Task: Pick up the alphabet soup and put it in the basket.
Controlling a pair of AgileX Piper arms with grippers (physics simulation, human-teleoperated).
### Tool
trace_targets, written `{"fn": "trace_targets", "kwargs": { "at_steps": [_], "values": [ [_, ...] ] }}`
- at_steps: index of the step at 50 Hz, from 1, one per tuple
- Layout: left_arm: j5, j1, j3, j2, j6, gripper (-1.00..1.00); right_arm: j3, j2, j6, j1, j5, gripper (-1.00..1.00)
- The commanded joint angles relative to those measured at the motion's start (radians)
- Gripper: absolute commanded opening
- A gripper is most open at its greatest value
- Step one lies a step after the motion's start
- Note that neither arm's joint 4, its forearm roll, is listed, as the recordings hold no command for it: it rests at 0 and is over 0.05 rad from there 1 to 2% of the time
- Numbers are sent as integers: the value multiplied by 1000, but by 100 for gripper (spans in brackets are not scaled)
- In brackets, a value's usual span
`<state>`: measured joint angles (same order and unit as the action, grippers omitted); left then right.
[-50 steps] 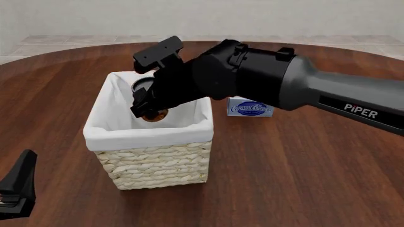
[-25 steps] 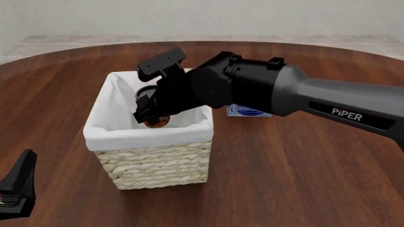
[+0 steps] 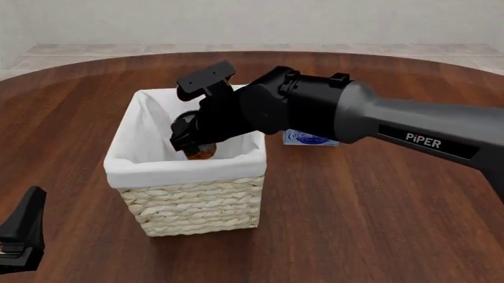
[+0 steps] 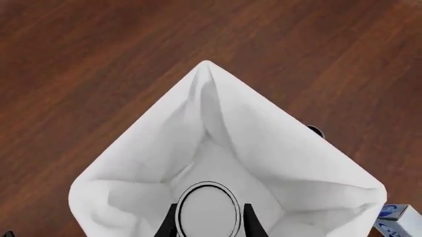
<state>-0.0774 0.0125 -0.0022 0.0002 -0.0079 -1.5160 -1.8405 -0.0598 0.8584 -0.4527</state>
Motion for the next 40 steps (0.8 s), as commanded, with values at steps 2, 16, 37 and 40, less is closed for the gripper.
{"fn": "trace_targets", "kwargs": {
  "at_steps": [2,16,37,40],
  "values": [
    [2,-1,0,0,1,100,-17,1,-9,-13,-2,100],
    [5,-5,0,0,2,100,-21,7,-8,-7,-8,100],
    [7,-8,0,0,5,100,-36,47,-15,-5,-23,100],
    [6,-8,0,0,5,100,-40,55,-11,-7,-29,100]
  ]
}}
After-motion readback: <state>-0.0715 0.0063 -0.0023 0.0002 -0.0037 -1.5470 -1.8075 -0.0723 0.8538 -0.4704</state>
